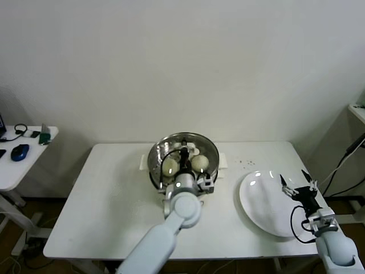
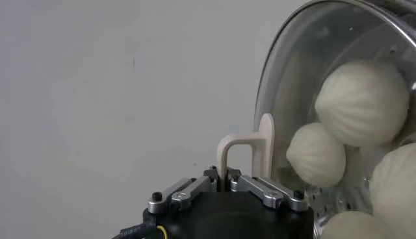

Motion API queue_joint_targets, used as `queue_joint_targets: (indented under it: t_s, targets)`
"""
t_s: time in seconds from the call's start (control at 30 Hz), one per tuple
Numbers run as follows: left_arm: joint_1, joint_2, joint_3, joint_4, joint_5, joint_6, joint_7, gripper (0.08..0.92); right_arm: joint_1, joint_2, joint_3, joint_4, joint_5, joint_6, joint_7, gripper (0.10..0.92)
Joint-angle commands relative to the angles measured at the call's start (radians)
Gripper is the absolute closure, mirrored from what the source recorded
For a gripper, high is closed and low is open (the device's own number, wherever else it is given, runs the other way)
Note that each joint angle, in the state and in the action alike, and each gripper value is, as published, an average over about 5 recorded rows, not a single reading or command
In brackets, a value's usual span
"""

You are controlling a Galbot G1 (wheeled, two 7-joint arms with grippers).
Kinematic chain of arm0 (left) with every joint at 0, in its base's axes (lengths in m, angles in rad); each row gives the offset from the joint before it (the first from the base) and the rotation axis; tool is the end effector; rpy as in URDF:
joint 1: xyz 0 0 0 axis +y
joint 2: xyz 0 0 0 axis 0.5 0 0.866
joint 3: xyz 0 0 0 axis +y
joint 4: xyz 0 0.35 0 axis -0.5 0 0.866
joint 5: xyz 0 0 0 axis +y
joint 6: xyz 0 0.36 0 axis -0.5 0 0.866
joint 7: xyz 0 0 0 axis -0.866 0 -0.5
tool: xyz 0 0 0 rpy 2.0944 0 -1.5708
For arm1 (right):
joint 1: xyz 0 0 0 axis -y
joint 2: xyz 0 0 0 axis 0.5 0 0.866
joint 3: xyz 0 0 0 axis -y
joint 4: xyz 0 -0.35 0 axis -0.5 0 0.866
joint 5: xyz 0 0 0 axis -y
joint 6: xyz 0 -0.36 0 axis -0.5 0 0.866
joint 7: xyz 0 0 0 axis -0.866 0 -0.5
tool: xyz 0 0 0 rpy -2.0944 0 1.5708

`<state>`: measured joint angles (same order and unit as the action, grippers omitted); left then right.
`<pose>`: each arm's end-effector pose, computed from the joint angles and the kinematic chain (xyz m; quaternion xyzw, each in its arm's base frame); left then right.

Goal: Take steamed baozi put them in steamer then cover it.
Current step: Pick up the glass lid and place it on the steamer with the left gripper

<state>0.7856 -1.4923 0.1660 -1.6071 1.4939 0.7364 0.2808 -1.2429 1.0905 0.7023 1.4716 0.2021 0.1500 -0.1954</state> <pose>0.3596 -0.2018 -0.2700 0.0012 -0.7123 -0.7012 0.0297 0.2850 -0.2347 -0.3752 0.0204 -0.9879 0.1443 0.0536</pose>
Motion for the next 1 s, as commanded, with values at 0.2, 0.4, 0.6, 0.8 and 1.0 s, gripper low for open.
queue_joint_targets:
  t_s: [0.2,0.4,0.6,0.8,1.0]
  targets:
    - [0.002,0.009,-0.001,0.013,-0.006,0.049,-0.006,0.853,0.005,0.009,-0.003,-0.003,-0.007,0.002,-0.002,0.203]
    - [0.007,0.012,0.004,0.002,-0.012,0.049,-0.005,0.853,0.01,0.014,-0.003,-0.006,-0.009,0.002,-0.002,0.203]
    - [0.005,0.008,0.01,0.008,-0.012,0.049,-0.015,0.853,0.013,0.018,-0.003,-0.008,-0.011,0.002,-0.003,0.203]
    - [0.005,0.013,0.008,0.013,0.005,0.033,-0.025,0.853,0.012,0.019,-0.001,-0.008,-0.011,0.004,-0.004,0.203]
    - [0.016,0.011,0.009,-0.005,-0.01,0.027,-0.011,0.853,0.013,0.021,0.001,-0.013,-0.013,0.005,-0.006,0.203]
